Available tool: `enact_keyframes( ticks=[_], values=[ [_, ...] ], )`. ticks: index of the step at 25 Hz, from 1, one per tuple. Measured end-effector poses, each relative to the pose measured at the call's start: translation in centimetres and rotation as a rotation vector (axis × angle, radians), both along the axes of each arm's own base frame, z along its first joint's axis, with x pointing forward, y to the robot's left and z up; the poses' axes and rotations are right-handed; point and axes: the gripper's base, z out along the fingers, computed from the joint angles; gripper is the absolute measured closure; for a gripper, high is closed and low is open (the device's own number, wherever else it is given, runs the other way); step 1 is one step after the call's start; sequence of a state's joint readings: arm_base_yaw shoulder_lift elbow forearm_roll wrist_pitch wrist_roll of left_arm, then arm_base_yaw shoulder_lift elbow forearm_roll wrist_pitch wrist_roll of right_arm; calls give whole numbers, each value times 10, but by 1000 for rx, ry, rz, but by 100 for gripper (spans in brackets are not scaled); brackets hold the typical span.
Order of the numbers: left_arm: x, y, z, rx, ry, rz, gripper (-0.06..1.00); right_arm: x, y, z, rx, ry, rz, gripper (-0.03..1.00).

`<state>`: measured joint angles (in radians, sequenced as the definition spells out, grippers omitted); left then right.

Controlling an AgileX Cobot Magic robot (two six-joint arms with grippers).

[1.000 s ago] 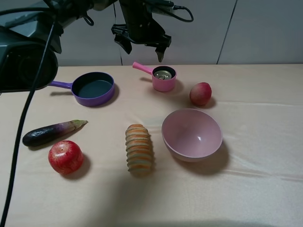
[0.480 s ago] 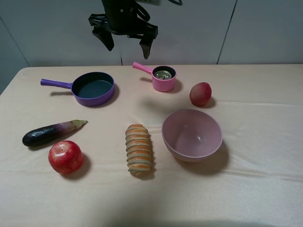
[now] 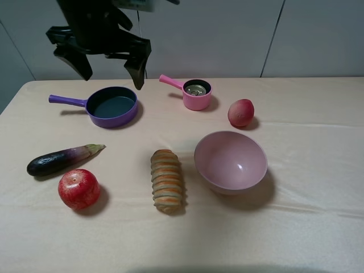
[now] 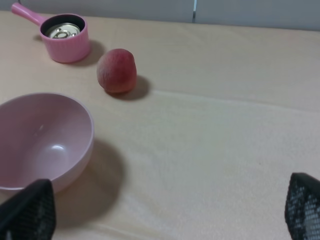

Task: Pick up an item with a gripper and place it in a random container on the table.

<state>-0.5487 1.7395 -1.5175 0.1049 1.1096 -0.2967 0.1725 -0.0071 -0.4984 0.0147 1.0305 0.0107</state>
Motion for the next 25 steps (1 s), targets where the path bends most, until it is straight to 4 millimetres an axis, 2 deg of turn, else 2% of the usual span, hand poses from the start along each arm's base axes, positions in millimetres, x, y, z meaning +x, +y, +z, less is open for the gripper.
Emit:
enact_keyframes(
  ticks=[6,12,19,25],
  values=[
    [-58,34,9,-33,-40,-2,-5,0,0,0,0,0,0,27],
    [-112,75,7,-86,-123,22,-5,0,0,0,0,0,0,27],
    [-149,123,-3,-124,-216,146,-5,0,0,0,0,0,0,27],
    [-177,149,-8,-145,-292,239,-5,0,0,0,0,0,0,27]
  ],
)
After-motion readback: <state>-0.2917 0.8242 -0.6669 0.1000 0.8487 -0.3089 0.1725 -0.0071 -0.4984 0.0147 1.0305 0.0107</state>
